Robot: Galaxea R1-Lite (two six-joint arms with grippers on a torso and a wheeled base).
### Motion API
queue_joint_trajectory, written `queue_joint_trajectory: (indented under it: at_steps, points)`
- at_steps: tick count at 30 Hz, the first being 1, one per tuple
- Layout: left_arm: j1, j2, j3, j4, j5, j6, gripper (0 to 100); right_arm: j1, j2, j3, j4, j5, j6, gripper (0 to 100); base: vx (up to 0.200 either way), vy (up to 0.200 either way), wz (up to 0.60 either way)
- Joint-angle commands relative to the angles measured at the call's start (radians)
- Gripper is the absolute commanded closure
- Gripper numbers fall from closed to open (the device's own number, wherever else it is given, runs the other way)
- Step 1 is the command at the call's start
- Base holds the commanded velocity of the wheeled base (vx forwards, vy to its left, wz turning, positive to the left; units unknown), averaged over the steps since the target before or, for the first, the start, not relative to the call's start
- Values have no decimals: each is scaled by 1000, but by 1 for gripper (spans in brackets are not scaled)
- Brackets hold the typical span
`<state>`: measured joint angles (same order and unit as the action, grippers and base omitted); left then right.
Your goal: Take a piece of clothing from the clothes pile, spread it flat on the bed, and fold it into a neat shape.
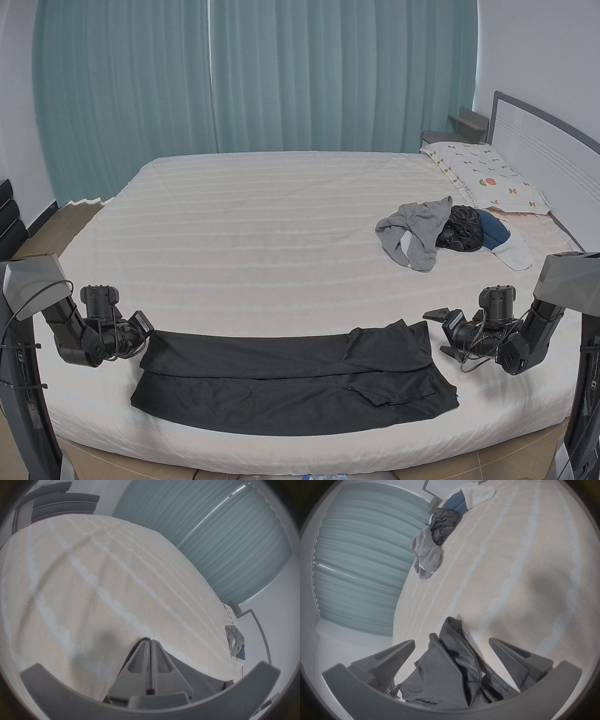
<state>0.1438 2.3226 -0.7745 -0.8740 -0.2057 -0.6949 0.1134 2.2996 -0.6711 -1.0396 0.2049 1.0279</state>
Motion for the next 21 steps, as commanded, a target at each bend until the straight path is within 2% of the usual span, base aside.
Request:
queue_joint_trajectory:
  at_steps: [1, 11, 12, 18, 19, 21]
  points:
    - [10, 3, -22, 0, 0, -18, 100, 0, 0, 1, 0, 1, 0, 0, 0, 0, 0]
    - [11, 11, -28, 0, -1, -41, 100, 5, -26, 18, -2, -1, 0, 0, 0, 0, 0]
    - [11, 11, -28, -2, -1, -41, 0, 9, -51, 33, -2, -1, 0, 0, 0, 0, 0]
    - [11, -3, -11, -2, -3, -43, 0, 80, -181, 139, 0, -2, 0, 0, 0, 0, 0]
    - [14, -29, 26, -2, -7, -43, 0, 130, -235, 191, 4, -2, -2, 0, 0, 0, 0]
    - [16, -37, 38, -3, -11, -43, 0, 147, -252, 205, 12, -4, -2, 0, 0, 0, 0]
